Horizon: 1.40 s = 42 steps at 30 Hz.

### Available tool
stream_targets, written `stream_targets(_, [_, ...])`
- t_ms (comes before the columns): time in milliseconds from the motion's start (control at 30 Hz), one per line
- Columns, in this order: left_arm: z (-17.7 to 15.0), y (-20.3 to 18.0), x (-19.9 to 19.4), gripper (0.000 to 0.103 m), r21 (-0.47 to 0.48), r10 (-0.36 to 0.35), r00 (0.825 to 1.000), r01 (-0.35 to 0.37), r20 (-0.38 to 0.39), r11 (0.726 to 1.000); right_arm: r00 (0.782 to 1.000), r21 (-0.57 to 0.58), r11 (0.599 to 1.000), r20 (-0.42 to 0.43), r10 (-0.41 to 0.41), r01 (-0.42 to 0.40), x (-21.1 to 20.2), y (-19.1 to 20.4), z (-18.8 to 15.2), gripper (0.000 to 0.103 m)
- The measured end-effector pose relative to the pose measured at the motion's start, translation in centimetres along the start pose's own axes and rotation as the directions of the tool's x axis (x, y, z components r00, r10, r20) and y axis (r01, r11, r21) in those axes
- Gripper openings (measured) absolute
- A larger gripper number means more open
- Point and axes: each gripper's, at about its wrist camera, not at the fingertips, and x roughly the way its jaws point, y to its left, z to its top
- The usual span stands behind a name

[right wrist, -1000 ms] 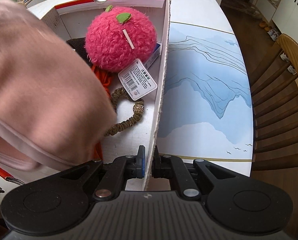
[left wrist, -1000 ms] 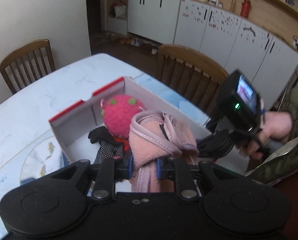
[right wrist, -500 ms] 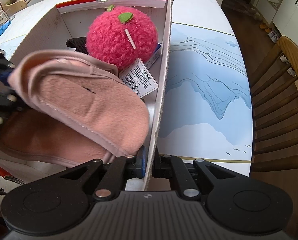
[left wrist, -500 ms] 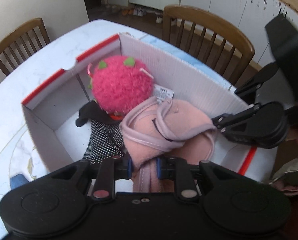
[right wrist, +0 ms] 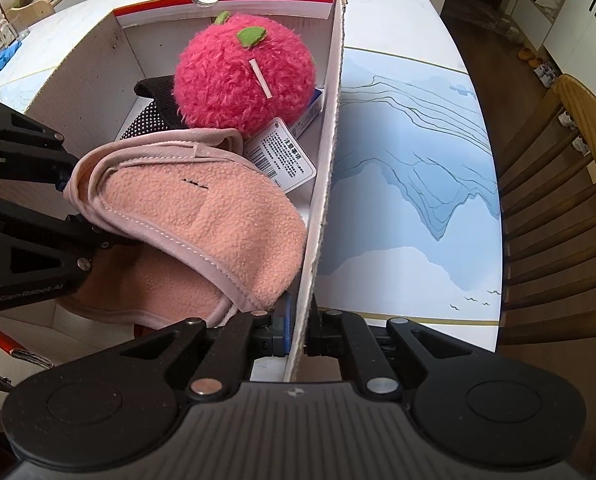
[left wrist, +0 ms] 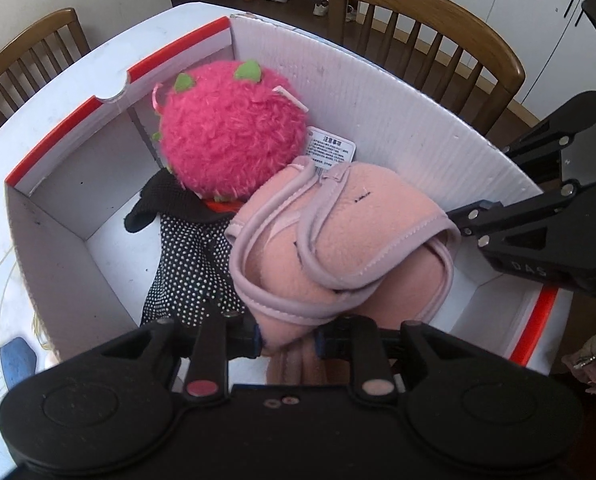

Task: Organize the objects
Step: 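Open the left gripper to drop the towel and withdraw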

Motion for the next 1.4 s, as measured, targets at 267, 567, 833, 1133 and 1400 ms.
stream_targets(267, [-0.7, 0.8, -1.8, 0.033, -0.040, -0.014, 0.999, 0.015, 0.033, 0.999, 1.000, 0.009, 1.000, 0.005, 0.002, -0.002, -0.2, -0.1, -0.1, 0.005])
stream_targets(567, [-1.6, 1.8, -5.4, 0.051, -0.092, -0.019, 0.993, 0.030, 0.120, 0.995, 1.000, 0.019, 1.000, 0.009, -0.004, 0.004, -0.3, -0.1, 0.0, 0.005])
stream_targets(833, [-3.5, 4.8, -9.6, 0.063, -0.185, 0.097, 0.974, -0.059, 0.202, 0.981, 1.000, 0.032, 0.999, 0.010, -0.011, 0.011, -0.3, -0.2, 0.0, 0.005])
stream_targets(1133, [-6.3, 10.5, -12.3, 0.080, -0.338, 0.259, 0.945, -0.182, 0.200, 0.923, 1.000, 0.070, 0.997, 0.013, -0.024, 0.023, -0.4, -1.2, 0.1, 0.005])
stream_targets(1400, [-8.4, 14.0, -11.6, 0.102, -0.412, 0.310, 0.932, -0.212, 0.187, 0.886, 0.999, 0.091, 0.995, 0.011, -0.033, 0.032, -0.6, -1.9, 0.1, 0.005])
